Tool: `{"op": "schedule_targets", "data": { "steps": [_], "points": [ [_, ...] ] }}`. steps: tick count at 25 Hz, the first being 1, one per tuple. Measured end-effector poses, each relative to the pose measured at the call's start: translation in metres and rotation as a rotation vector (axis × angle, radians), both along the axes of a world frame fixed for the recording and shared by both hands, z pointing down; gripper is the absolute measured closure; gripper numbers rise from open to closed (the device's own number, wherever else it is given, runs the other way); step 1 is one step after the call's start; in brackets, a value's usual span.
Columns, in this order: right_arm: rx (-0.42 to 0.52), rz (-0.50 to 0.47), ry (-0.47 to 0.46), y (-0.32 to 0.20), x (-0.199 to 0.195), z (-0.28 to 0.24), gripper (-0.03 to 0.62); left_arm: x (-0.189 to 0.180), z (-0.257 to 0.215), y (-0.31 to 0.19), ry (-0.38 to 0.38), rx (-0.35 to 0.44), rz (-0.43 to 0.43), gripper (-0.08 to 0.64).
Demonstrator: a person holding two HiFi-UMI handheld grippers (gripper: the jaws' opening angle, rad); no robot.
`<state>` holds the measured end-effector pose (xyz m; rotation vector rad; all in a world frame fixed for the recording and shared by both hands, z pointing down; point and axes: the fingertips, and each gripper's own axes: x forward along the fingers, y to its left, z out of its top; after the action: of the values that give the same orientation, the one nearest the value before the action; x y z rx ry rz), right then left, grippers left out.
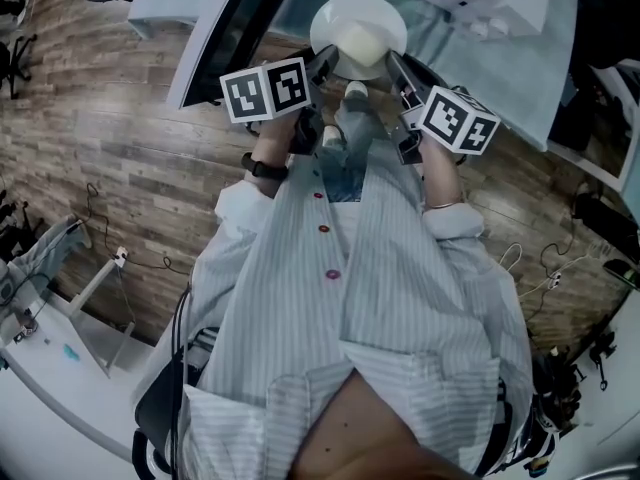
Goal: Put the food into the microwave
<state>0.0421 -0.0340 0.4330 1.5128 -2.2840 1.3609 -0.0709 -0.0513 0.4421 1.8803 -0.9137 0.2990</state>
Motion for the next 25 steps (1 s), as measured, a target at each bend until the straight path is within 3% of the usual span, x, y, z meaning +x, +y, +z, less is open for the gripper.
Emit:
{"op": "schedule_targets", "data": {
  "steps": [13,25],
  "points": [
    [0.010,-0.024,-0.015,-0.056,0.033,-0.009,0.518,0.031,-0.011,-0.054,-0.012,0.014,-0.028,0.465],
    [-0.013,-0.036,-0.034,-0.074,0.052,-0.003,0.518,0.051,-0.008,-0.073,-0.024,0.007,-0.045,0.465]
  ]
}}
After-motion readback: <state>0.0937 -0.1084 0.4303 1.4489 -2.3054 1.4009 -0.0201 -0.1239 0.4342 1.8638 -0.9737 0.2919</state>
